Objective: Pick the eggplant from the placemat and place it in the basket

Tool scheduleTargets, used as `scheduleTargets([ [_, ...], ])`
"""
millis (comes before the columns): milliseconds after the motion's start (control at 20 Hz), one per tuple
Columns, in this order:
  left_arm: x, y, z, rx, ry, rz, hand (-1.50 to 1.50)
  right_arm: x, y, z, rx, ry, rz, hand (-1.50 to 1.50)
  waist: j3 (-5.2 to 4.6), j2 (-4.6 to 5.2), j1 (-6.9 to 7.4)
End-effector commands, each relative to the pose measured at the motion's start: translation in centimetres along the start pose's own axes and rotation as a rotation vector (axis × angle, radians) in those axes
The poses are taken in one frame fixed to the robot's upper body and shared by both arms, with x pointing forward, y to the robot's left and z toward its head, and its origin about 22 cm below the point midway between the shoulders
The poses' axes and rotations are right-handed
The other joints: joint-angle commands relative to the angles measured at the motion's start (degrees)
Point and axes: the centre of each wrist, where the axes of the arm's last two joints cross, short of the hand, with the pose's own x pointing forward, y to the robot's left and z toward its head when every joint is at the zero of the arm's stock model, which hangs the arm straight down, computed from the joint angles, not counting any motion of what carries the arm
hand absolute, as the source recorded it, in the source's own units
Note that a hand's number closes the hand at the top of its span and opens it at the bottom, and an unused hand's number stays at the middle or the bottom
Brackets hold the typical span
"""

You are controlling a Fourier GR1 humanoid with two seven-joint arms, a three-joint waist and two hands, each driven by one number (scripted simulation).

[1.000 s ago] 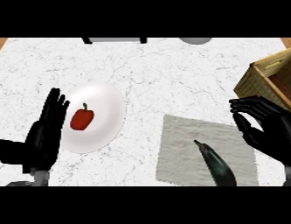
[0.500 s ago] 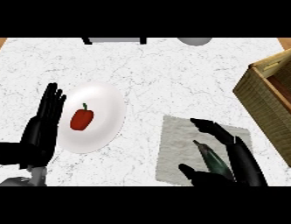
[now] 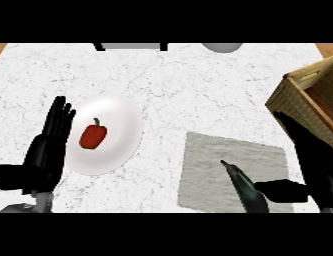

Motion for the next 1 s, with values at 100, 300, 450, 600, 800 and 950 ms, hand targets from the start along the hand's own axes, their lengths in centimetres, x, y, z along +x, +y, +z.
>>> scheduleTargets([
  [100,0.0,-0.9,0.2,-0.041,-0.016,0.011,0.00,3.2,-3.6,1.6,0.164,0.146,0.292,-1.50,0.14,0.41,1.47],
  [300,0.0,-0.4,0.1,-0.042,-0.011,0.021,0.00,5.6,-5.2,1.8,0.310,0.142,0.255,-1.50,0.30,0.66,2.34],
  [450,0.9,-0.6,-1.1,-0.027,-0.021,-0.001,0.00,7.2,-6.4,1.3,0.345,0.156,0.225,-1.50,0.37,0.72,2.23],
  [600,0.1,-0.6,-1.3,-0.032,-0.027,0.011,0.00,7.5,-6.1,0.5,0.355,0.192,0.235,-1.50,0.39,0.69,1.67],
  [800,0.5,0.1,-1.2,-0.022,-0.003,0.005,0.00,6.9,-5.6,-1.0,0.362,0.254,0.324,-1.50,0.50,0.66,1.84],
  [950,1.1,-1.2,-1.4,-0.022,-0.019,0.011,0.00,7.2,-4.6,-0.5,0.380,0.249,0.346,-1.50,0.46,0.35,1.29],
])
